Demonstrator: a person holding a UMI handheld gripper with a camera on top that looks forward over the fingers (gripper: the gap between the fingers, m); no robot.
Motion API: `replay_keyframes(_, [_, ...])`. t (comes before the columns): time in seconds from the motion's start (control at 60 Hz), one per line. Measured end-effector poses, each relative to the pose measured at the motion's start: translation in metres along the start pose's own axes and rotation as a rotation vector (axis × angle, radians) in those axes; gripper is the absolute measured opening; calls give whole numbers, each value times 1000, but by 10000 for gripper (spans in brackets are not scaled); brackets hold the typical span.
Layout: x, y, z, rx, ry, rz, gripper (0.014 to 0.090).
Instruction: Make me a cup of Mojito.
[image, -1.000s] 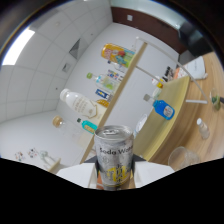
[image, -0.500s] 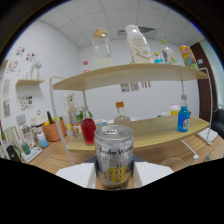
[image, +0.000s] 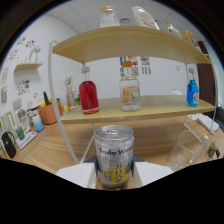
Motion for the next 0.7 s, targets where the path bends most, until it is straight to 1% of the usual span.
replay_keyframes(0.05, [0, 8, 0, -16, 7, -1, 513])
replay_keyframes(0.117, [-2, 8, -4, 3, 8, -14, 518])
replay_keyframes(0.383, [-5, 14, -12, 22, 36, -42, 538])
replay_keyframes(0.483, [-8, 19, -13, 3, 32, -46, 555])
replay_keyframes(0.55, [-9, 25, -15, -35, 21, -8, 645])
replay_keyframes(0.6, [-9, 25, -17, -55, 19, 13, 695])
replay_keyframes(0.617, [-9, 24, -18, -61, 21, 15, 737])
replay_keyframes(0.65, [-7, 22, -22, -69, 28, 13, 848])
replay_keyframes(0.667, [-6, 20, -24, -71, 33, 11, 863])
replay_keyframes(0.7, [-7, 14, -29, -72, 34, 6, 850])
